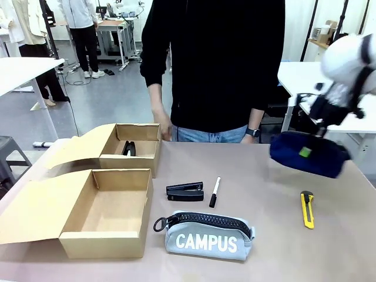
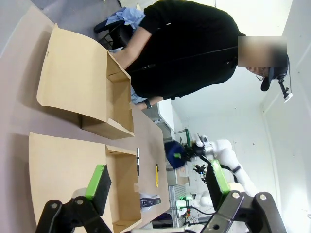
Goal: Place items inside the box.
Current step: Pick up a Pencil pouch or Stapler and place it inside the Mailer Box closest to the robot.
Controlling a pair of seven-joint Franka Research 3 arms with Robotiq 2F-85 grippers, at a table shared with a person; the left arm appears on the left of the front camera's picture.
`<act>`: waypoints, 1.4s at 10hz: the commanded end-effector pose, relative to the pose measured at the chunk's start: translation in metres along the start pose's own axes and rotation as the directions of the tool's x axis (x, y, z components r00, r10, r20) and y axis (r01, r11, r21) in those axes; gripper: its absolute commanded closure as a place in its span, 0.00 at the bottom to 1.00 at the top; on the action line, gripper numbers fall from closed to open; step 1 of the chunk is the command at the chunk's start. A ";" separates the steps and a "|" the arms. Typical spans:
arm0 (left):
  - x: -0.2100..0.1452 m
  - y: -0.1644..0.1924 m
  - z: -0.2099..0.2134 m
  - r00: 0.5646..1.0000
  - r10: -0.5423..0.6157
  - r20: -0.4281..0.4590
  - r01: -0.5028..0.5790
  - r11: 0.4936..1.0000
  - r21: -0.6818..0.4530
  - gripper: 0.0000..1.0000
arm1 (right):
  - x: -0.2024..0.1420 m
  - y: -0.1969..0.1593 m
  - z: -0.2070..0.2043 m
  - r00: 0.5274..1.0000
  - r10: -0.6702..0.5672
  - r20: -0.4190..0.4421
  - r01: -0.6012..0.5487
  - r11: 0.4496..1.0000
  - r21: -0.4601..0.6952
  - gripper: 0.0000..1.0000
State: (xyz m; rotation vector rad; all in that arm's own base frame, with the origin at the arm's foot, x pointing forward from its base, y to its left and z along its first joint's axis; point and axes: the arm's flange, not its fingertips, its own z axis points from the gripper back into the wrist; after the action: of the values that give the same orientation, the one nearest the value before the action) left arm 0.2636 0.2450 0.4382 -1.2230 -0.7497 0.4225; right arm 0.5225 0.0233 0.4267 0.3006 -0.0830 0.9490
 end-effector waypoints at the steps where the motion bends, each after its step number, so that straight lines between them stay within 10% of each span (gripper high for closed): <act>1: 0.000 0.000 -0.001 1.000 -0.021 0.011 0.021 0.999 -0.024 0.00 | -0.063 0.078 0.048 0.977 -0.212 0.024 0.212 0.977 0.023 1.00; 4: 0.000 0.000 -0.001 1.000 -0.021 0.011 0.021 0.999 -0.024 0.00 | -0.141 0.105 0.060 0.892 -0.326 0.312 0.342 0.940 0.004 1.00; 5: 0.000 0.000 -0.001 1.000 -0.021 0.011 0.021 0.999 -0.024 0.00 | -0.106 0.095 0.065 0.963 -0.253 0.094 0.250 0.967 0.038 1.00; 8: 0.000 0.000 -0.001 1.000 -0.021 0.011 0.021 0.999 -0.024 0.00 | -0.110 0.101 0.056 0.907 -0.356 0.225 0.319 0.930 0.186 0.92; 11: 0.000 0.000 -0.001 1.000 -0.021 0.011 0.021 0.999 -0.024 0.00 | -0.029 0.114 0.043 0.696 -0.680 0.232 0.625 0.732 0.271 0.92; 14: 0.000 0.000 -0.001 1.000 -0.021 0.011 0.021 0.999 -0.024 0.00 | -0.116 0.098 0.052 0.467 -0.869 0.166 0.821 0.495 0.283 0.92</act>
State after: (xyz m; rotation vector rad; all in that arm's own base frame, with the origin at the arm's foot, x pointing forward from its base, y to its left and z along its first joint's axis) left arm 0.2635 0.2449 0.4379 -1.2230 -0.7496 0.4212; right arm 0.4042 0.0028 0.4711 0.5941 -0.1078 -0.0297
